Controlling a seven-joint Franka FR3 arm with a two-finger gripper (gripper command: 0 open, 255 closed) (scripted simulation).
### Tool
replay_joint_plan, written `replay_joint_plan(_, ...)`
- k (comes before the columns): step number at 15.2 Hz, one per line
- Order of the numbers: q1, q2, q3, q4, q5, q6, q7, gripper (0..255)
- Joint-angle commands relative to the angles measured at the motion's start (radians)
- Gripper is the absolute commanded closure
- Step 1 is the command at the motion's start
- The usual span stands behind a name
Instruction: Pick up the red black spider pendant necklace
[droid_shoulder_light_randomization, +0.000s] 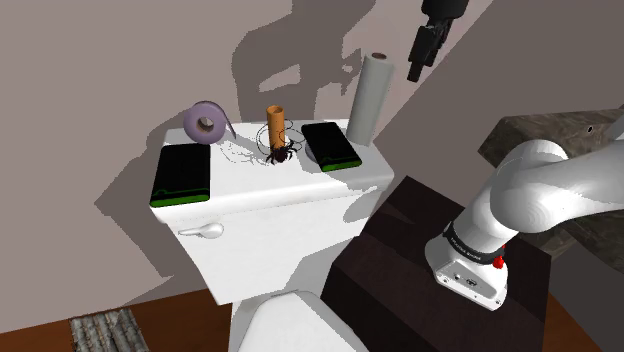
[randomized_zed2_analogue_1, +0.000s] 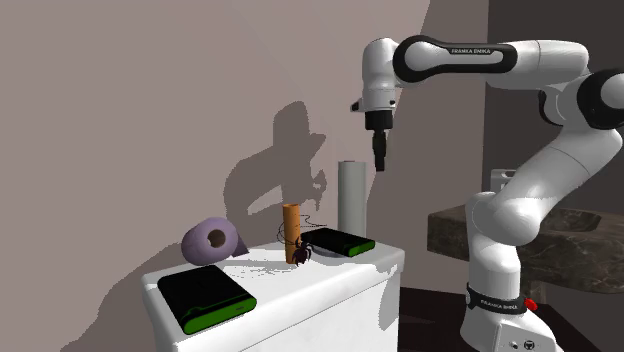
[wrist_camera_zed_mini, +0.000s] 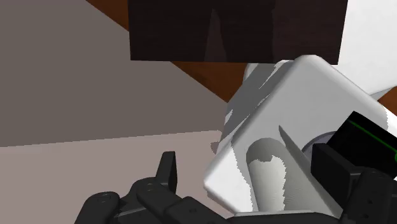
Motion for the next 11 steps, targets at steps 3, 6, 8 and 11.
replay_joint_plan(3, 0.008, 0.032, 0.038, 0.004, 0.036, 0.020, 0.057, 0)
replay_joint_plan(6, 0.017, 0.090, 0.095, 0.019, 0.086, 0.054, 0.140, 0)
replay_joint_plan(8, 0.023, 0.133, 0.132, 0.035, 0.116, 0.077, 0.195, 0)
replay_joint_plan(11, 0.030, 0.206, 0.186, 0.069, 0.154, 0.113, 0.276, 0)
